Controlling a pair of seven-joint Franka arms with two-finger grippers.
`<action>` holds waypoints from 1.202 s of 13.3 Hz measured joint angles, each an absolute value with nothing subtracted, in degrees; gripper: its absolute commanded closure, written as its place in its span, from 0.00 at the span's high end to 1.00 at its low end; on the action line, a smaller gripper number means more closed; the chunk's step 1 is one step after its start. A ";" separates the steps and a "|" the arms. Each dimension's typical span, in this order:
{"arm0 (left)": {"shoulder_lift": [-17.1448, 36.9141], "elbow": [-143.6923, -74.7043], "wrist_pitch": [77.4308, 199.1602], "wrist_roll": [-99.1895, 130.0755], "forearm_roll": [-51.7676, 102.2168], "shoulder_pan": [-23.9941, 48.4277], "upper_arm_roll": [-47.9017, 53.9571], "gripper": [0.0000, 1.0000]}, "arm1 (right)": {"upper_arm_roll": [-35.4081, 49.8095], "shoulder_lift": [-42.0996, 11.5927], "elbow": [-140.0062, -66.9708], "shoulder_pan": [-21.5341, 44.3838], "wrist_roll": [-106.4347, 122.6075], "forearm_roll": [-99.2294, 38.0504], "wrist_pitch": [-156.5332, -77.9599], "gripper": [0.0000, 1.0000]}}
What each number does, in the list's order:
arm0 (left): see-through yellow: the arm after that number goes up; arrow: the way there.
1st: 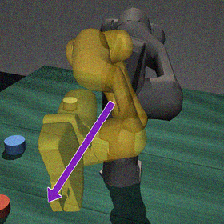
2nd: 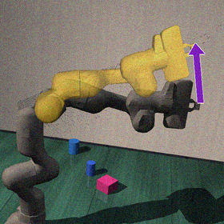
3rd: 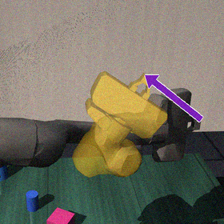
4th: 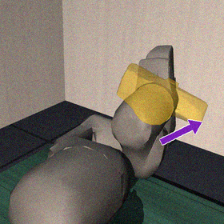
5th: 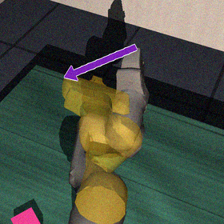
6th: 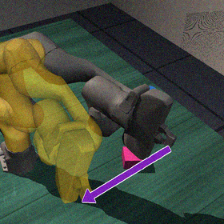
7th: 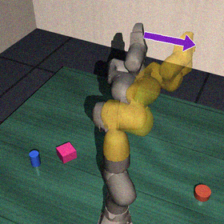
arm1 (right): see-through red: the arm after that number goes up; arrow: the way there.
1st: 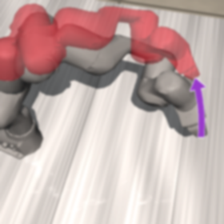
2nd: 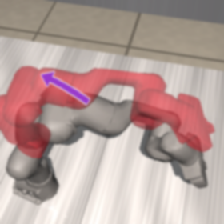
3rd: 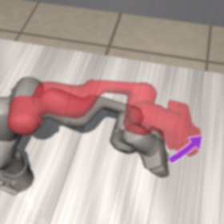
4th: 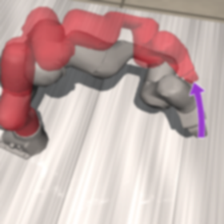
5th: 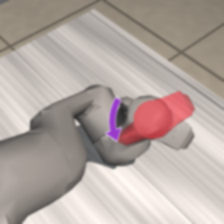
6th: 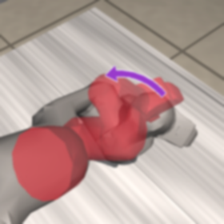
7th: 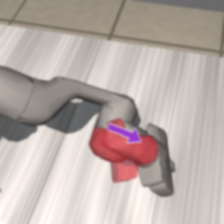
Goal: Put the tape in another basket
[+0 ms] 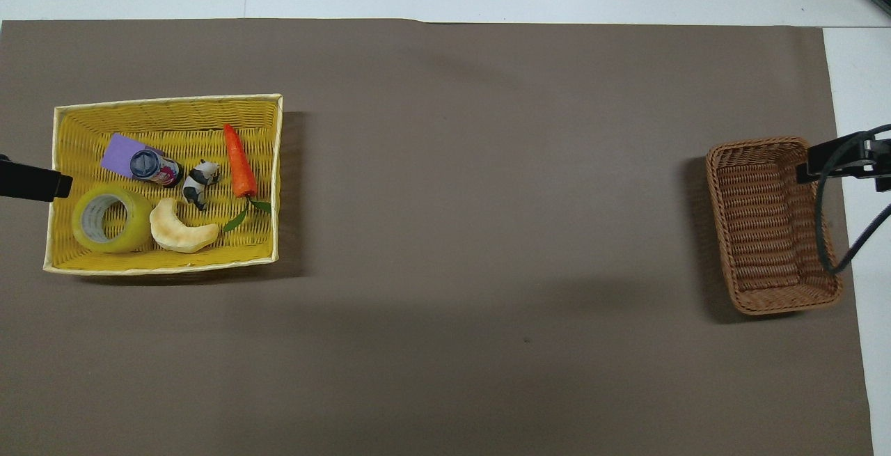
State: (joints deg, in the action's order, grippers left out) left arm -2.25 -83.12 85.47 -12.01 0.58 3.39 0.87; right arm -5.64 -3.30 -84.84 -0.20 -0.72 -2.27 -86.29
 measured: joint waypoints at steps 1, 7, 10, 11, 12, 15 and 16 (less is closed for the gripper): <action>-2.25 -83.12 85.47 -12.01 0.58 3.39 0.87 1.00 | -5.64 -3.30 -84.84 -0.20 -0.72 -2.27 -86.29 1.00; -2.25 -83.12 85.03 -12.01 0.54 3.39 0.90 1.00 | -5.60 -3.30 -84.84 -0.18 -0.72 -2.27 -86.28 1.00; -2.25 -83.12 84.77 -11.97 0.54 3.39 0.90 1.00 | -5.34 -3.30 -84.84 -0.08 -0.72 -2.27 -86.28 1.00; -2.26 -83.15 84.75 -11.93 0.54 3.39 0.88 1.00 | -5.30 -3.30 -84.84 -0.07 -0.72 -2.27 -86.28 1.00; -2.30 -83.32 84.75 -11.90 0.53 3.38 0.84 1.00 | -5.27 -3.30 -84.84 -0.05 -0.72 -2.27 -86.28 1.00; -2.63 -84.34 85.84 -11.93 0.51 2.72 0.64 1.00 | -5.25 -3.30 -84.84 0.17 -0.72 -2.27 -86.28 1.00; -2.80 -85.17 87.30 -11.95 0.50 2.29 0.61 1.00 | -5.25 -3.30 -84.84 0.21 -0.72 -2.27 -86.28 1.00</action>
